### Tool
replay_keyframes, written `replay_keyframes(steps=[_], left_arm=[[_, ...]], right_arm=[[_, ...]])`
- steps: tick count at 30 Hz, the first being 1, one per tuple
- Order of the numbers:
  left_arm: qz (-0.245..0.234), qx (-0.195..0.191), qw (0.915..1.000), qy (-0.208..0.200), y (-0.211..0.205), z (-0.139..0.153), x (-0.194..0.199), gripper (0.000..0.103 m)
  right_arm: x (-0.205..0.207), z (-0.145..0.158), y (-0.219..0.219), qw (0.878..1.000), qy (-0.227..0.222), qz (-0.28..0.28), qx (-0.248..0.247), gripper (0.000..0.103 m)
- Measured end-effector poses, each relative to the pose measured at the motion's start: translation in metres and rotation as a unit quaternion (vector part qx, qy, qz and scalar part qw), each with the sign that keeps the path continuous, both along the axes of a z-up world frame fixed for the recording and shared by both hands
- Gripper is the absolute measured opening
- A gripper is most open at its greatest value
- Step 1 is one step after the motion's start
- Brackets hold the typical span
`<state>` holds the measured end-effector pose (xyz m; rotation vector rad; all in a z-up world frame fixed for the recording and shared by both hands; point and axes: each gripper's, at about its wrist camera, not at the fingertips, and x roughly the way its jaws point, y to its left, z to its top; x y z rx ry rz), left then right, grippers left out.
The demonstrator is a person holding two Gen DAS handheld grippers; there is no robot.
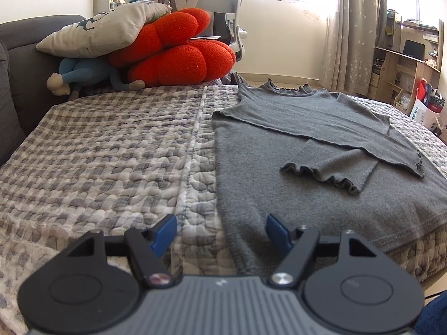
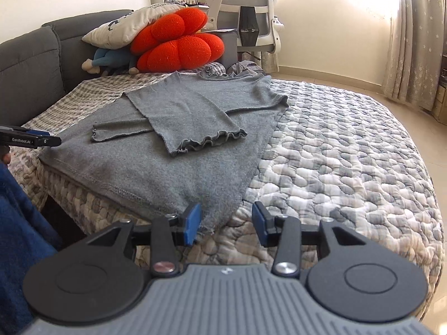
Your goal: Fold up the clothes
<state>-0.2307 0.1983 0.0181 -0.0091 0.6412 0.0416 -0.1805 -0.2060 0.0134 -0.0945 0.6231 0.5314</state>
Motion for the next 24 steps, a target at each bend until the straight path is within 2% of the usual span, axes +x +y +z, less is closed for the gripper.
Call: replay_keyframes(steps=[2, 5, 9, 12, 15, 19, 21, 24], left_arm=[[0.003, -0.005, 1.0000, 0.000, 0.001, 0.004, -0.009, 0.053], [0.028, 0.003, 0.9996, 0.005, 0.006, 0.004, -0.019, 0.040], [0.041, -0.029, 0.9984, 0.026, 0.018, 0.000, -0.024, 0.035], [0.036, -0.047, 0.9978, 0.029, 0.018, 0.001, -0.027, 0.035], [0.032, -0.053, 0.9978, 0.021, 0.015, 0.003, -0.026, 0.034], [0.029, -0.074, 0.9963, 0.033, 0.014, 0.000, -0.021, 0.030], [0.030, -0.086, 0.9952, 0.035, 0.017, -0.001, -0.022, 0.029], [0.039, -0.107, 0.9929, 0.035, 0.026, -0.001, -0.025, 0.028]], right_arm=[[-0.004, -0.003, -0.005, 1.000, 0.018, -0.007, 0.014, 0.045], [-0.014, -0.005, -0.012, 0.999, 0.031, -0.016, 0.031, 0.045], [-0.020, -0.005, -0.018, 0.997, 0.046, -0.024, 0.057, 0.045], [-0.016, -0.003, -0.029, 0.989, 0.073, -0.026, 0.126, 0.045], [-0.011, -0.002, -0.040, 0.976, 0.095, -0.029, 0.194, 0.045], [-0.004, -0.005, -0.040, 0.967, 0.121, -0.041, 0.220, 0.044], [-0.003, -0.007, -0.039, 0.965, 0.131, -0.040, 0.225, 0.035], [-0.003, -0.008, -0.038, 0.964, 0.135, -0.043, 0.223, 0.029]])
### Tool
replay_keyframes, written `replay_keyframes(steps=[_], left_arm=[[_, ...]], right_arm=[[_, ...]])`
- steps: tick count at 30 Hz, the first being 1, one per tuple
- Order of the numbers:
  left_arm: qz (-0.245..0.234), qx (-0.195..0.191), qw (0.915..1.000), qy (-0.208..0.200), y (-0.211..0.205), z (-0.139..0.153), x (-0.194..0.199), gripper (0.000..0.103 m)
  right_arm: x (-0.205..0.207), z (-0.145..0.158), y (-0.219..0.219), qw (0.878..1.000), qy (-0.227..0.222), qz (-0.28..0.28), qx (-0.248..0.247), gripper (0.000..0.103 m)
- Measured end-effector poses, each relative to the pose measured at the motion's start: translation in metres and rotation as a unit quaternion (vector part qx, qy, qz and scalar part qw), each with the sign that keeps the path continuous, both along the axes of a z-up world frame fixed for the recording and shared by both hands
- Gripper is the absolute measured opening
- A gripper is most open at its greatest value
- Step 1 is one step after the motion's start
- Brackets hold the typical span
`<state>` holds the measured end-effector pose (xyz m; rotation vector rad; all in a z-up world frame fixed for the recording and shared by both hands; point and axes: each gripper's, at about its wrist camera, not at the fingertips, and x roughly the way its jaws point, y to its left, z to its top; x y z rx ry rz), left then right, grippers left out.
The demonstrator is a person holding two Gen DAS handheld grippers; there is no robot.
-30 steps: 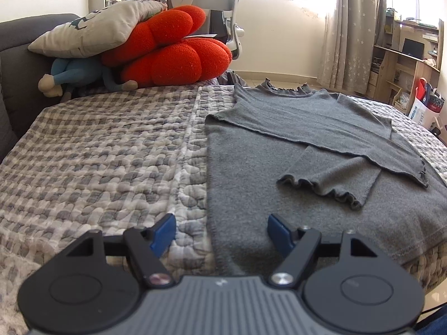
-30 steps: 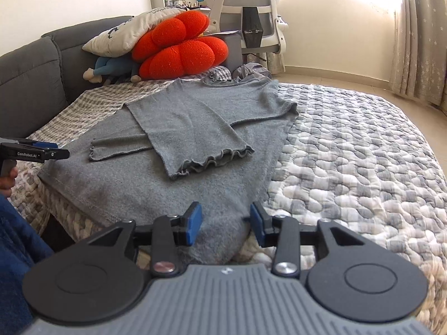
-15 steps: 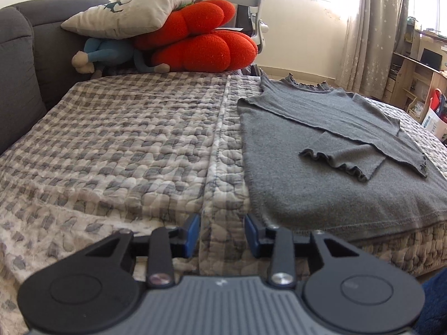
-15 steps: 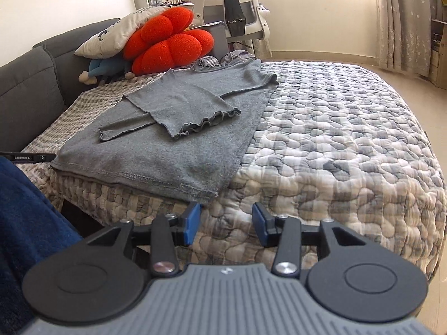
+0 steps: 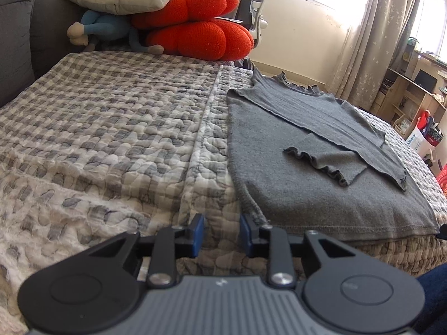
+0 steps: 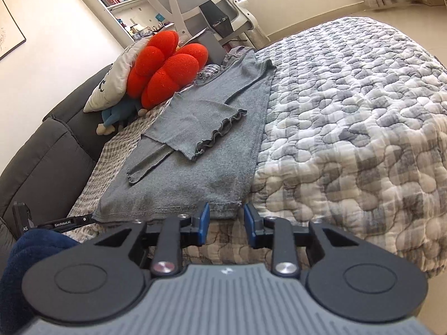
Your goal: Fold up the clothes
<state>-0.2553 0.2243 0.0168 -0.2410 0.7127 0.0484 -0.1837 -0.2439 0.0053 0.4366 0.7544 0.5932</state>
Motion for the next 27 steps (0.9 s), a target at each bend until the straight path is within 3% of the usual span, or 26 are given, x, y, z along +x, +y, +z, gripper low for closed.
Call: replay_keyframes(steps=[5, 9, 13, 15, 18, 27], left_arm=[[0.009, -0.050, 0.9987, 0.006, 0.014, 0.001, -0.003, 0.029], [0.004, -0.054, 0.9985, 0.003, 0.014, 0.002, -0.002, 0.031], [-0.002, -0.086, 0.9963, 0.000, 0.015, 0.000, 0.004, 0.031], [-0.009, -0.092, 0.9957, 0.002, 0.011, -0.002, 0.009, 0.031], [-0.011, -0.099, 0.9950, -0.006, 0.010, -0.002, 0.010, 0.034], [0.015, -0.137, 0.9904, -0.016, 0.035, 0.001, -0.002, 0.037]], right_arm=[[-0.001, -0.003, -0.005, 1.000, 0.003, -0.007, 0.013, 0.028], [-0.002, -0.003, -0.011, 1.000, 0.000, -0.015, 0.019, 0.028], [-0.002, -0.005, -0.030, 0.996, 0.007, -0.031, 0.081, 0.028], [0.000, -0.006, -0.032, 0.996, 0.015, -0.028, 0.088, 0.028], [0.002, -0.008, -0.025, 0.997, 0.023, -0.021, 0.072, 0.028], [0.002, -0.015, -0.022, 0.996, 0.031, -0.010, 0.089, 0.028]])
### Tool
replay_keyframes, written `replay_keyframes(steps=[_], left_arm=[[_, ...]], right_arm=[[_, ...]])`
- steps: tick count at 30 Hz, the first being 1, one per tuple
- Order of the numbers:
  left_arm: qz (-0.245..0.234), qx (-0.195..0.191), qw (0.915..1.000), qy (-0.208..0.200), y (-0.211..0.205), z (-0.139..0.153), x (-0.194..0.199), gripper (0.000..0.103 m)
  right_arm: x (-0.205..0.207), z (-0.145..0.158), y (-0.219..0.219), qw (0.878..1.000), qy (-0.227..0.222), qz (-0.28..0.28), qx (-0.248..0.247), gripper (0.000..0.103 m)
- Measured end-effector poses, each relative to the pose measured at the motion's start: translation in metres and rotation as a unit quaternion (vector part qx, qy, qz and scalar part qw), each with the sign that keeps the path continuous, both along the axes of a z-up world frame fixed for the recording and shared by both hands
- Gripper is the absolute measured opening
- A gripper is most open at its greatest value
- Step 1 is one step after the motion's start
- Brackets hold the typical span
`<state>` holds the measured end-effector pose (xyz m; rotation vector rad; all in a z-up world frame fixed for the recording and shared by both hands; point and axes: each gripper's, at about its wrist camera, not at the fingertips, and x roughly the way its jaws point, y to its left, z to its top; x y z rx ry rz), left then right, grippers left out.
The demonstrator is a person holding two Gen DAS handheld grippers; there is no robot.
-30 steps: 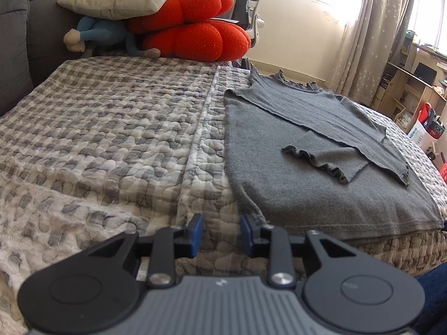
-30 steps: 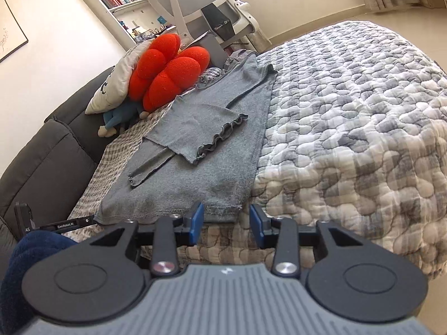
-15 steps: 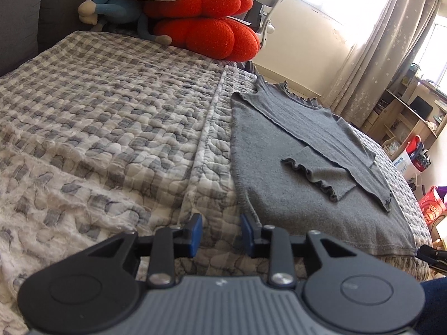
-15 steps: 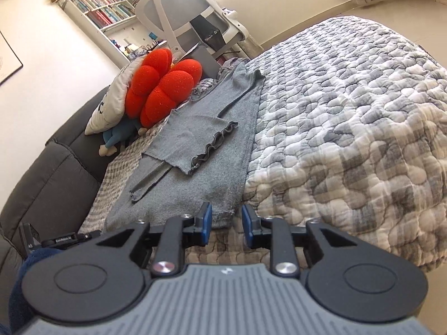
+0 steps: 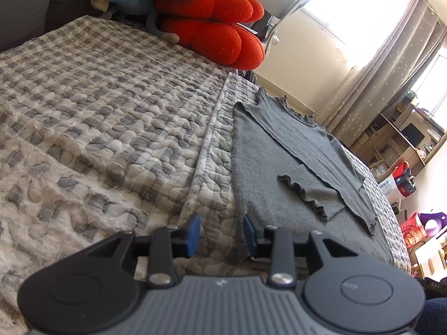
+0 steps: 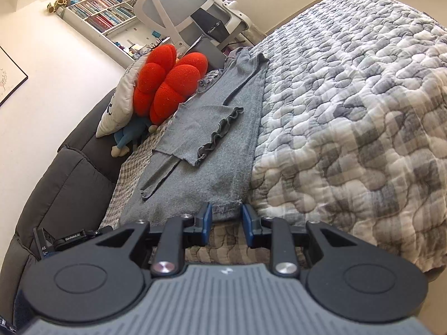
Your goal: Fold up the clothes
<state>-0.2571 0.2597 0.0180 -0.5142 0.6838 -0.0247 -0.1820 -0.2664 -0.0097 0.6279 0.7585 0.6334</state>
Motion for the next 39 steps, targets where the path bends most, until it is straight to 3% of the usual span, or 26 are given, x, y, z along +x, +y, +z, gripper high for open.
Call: replay_keyframes(steps=[8, 12, 16, 17, 22, 28, 33, 39], left_arm=[[-0.048, -0.012, 0.9987, 0.007, -0.017, -0.009, 0.010, 0.040], [-0.068, 0.023, 0.9973, 0.015, -0.029, -0.012, 0.013, 0.037], [-0.084, 0.047, 0.9954, 0.008, -0.034, -0.008, 0.011, 0.016], [-0.083, 0.042, 0.9956, 0.009, -0.033, -0.006, 0.010, 0.011], [-0.069, 0.037, 0.9969, -0.014, -0.032, 0.011, 0.014, 0.010], [-0.042, 0.036, 0.9977, -0.038, -0.032, 0.029, 0.036, 0.010], [-0.024, 0.046, 0.9969, -0.059, -0.035, 0.046, 0.069, 0.010], [0.034, 0.057, 0.9960, -0.059, -0.036, 0.060, 0.139, 0.010]], right_arm=[[-0.001, 0.002, 0.004, 1.000, -0.005, -0.001, -0.006, 0.028], [-0.004, 0.002, 0.009, 1.000, -0.016, -0.005, -0.018, 0.022], [-0.004, 0.003, 0.011, 0.999, -0.028, -0.016, -0.032, 0.011], [-0.005, 0.005, 0.011, 0.999, -0.035, -0.020, -0.031, 0.011], [-0.004, 0.026, 0.014, 0.996, -0.082, -0.033, -0.030, 0.010], [0.019, 0.041, 0.015, 0.993, -0.101, -0.050, -0.037, 0.009], [0.057, 0.056, 0.020, 0.990, -0.120, -0.056, -0.047, 0.009], [0.132, 0.057, 0.025, 0.990, -0.091, -0.092, -0.050, 0.009]])
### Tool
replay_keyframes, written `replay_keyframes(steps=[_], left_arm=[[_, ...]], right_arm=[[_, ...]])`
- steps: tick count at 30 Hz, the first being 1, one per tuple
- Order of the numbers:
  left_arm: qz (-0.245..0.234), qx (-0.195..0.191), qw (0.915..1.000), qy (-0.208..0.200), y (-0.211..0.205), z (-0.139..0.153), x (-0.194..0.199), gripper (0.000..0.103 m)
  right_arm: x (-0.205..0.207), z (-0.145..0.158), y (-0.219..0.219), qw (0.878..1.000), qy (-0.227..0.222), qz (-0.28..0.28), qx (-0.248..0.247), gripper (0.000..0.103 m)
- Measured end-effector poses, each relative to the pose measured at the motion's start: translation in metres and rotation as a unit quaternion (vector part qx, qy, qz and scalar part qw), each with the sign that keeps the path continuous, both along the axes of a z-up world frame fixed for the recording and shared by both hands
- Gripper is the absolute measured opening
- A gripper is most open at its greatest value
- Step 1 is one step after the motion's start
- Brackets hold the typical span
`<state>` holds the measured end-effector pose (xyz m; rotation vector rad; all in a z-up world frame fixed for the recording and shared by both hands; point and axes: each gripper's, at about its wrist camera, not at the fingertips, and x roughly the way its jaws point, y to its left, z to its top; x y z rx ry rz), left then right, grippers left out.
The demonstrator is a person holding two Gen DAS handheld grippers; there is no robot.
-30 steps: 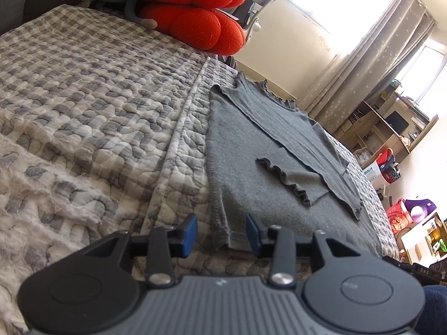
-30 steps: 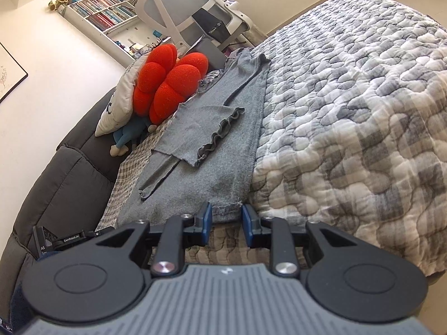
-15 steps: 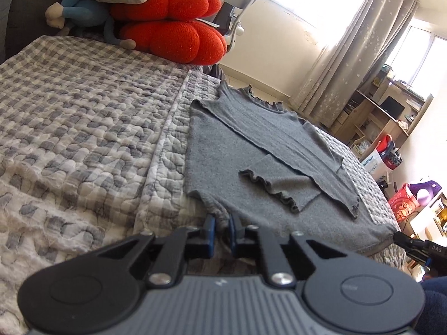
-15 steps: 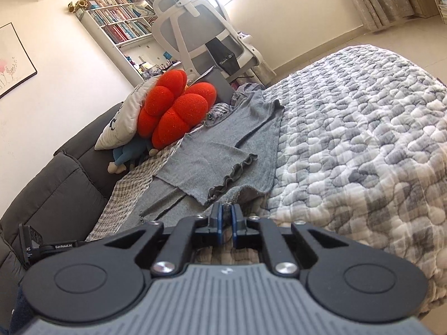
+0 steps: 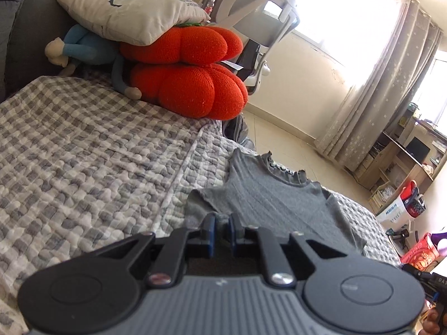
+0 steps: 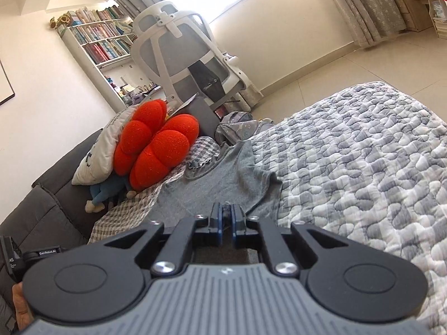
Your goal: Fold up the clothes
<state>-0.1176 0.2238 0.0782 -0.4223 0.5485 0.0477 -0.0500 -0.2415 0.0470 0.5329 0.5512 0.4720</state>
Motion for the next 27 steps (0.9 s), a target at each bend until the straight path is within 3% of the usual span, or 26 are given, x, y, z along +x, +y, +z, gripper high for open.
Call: replay_keyframes(steps=[5, 10, 12, 15, 19, 21, 23, 27], left_arm=[[0.014, 0.053, 0.9982, 0.022, -0.010, -0.023, 0.045, 0.011], [0.013, 0.031, 0.9994, -0.008, 0.012, -0.032, 0.036, 0.023], [-0.002, 0.040, 0.9992, -0.004, 0.013, -0.036, 0.034, 0.028], [-0.027, 0.069, 0.9972, -0.006, 0.007, -0.040, 0.033, 0.030], [-0.053, 0.129, 0.9896, -0.034, -0.006, -0.035, 0.027, 0.037], [-0.069, 0.157, 0.9842, -0.046, -0.013, -0.032, 0.026, 0.044], [-0.086, 0.169, 0.9811, -0.039, -0.017, -0.031, 0.031, 0.050], [-0.096, 0.184, 0.9782, -0.011, -0.018, -0.038, 0.051, 0.051]], right_arm=[[0.037, -0.021, 0.010, 0.998, 0.030, -0.023, -0.046, 0.009], [0.031, -0.024, -0.004, 0.997, 0.016, -0.045, -0.062, 0.016], [0.029, -0.024, -0.014, 0.997, 0.015, -0.050, -0.061, 0.017], [0.027, -0.024, -0.019, 0.998, 0.011, -0.038, -0.057, 0.017], [0.028, -0.020, -0.006, 0.995, 0.000, -0.006, -0.096, 0.018], [0.029, -0.020, 0.002, 0.992, -0.004, 0.013, -0.123, 0.027], [0.031, -0.020, 0.006, 0.992, -0.004, 0.022, -0.127, 0.033], [0.033, -0.021, 0.012, 0.990, -0.004, 0.030, -0.137, 0.033]])
